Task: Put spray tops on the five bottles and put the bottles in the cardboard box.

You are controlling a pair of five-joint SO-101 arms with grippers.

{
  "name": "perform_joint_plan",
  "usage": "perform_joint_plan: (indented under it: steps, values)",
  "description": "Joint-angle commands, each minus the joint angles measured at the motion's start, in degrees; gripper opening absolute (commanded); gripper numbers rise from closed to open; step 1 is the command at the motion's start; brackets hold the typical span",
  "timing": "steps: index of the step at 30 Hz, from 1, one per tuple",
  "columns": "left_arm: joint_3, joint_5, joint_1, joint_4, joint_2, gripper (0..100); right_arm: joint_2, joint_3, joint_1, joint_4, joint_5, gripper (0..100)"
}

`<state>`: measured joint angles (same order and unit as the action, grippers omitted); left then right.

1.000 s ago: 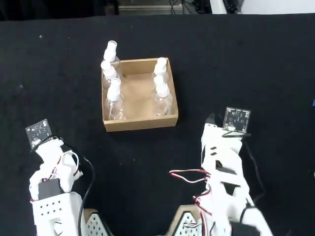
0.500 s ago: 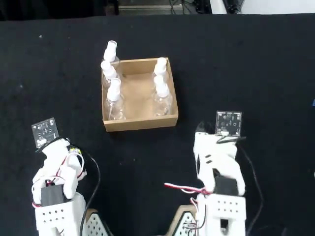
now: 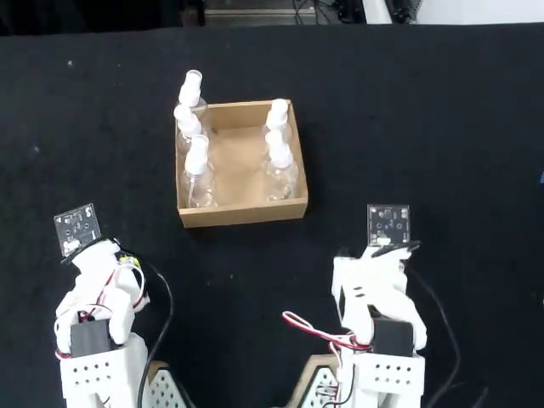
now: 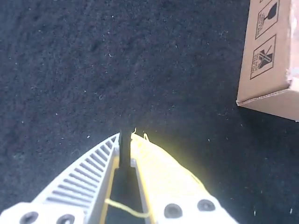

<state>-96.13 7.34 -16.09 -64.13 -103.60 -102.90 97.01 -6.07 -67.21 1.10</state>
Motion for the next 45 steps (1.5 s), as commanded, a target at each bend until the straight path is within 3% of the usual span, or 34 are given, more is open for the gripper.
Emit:
perform_joint_plan:
  steps: [1, 45]
  values:
    - [-1.27, -0.18, 0.4, 1.05, 0.79, 3, -3.38, -0.48, 0.88, -6.33, 0.0, 1.1]
    - [-1.27, -0.18, 0.48, 1.05, 0.09, 3, -5.41, -0.57, 0.79, -7.21, 0.35, 1.1]
